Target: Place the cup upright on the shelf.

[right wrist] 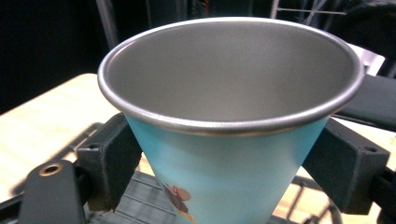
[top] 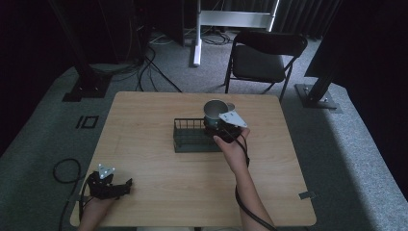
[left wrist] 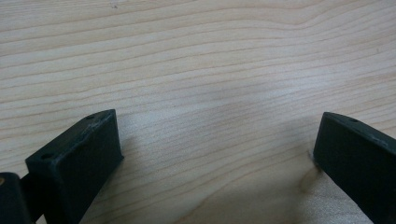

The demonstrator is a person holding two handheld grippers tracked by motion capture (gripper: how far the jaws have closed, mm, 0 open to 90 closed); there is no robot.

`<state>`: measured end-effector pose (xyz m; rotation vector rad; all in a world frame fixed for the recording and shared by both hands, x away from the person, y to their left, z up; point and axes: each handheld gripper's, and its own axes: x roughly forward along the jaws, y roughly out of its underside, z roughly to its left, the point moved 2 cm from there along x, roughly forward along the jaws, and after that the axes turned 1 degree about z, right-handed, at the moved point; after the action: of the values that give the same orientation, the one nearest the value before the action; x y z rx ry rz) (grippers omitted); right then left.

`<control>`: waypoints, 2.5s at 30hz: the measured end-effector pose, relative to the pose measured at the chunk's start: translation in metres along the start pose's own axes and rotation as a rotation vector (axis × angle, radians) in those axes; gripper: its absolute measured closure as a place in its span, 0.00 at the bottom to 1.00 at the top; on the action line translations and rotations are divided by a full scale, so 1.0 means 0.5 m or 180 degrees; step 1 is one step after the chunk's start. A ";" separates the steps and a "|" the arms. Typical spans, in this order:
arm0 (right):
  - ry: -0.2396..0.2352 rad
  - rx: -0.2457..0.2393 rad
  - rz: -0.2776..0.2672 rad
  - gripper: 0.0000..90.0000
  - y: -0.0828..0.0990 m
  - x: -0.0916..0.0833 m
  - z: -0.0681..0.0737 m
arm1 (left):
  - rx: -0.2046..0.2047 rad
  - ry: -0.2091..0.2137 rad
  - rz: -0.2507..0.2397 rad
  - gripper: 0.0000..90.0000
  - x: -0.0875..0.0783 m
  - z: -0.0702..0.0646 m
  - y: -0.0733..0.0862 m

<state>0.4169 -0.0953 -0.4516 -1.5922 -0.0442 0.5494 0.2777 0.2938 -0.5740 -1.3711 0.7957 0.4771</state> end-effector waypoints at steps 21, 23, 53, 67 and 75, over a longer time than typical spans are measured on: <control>0.0117 0.0156 0.0261 0.18 0.083 0.033 -0.017 | 0.0000 0.0000 0.0000 0.02 0.000 0.000 0.000; 0.0116 0.0188 0.0265 0.18 0.083 0.032 -0.018 | 0.0000 0.0000 0.0000 0.02 0.000 0.000 0.000; -0.0100 0.0106 0.0341 0.13 0.119 -0.079 -0.061 | -0.0001 0.0000 -0.0007 0.02 0.000 0.000 0.000; -0.0013 0.0081 0.0483 0.13 0.186 -0.129 -0.124 | 0.0006 -0.0001 -0.0001 0.02 0.000 0.000 0.000; 0.0009 0.0059 0.0705 0.13 0.240 -0.141 -0.145 | 0.0006 -0.0001 -0.0001 0.02 0.000 0.000 0.000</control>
<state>0.3459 -0.2009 -0.5432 -1.5895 0.1408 0.7173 0.2777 0.2939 -0.5740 -1.3695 0.7956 0.4762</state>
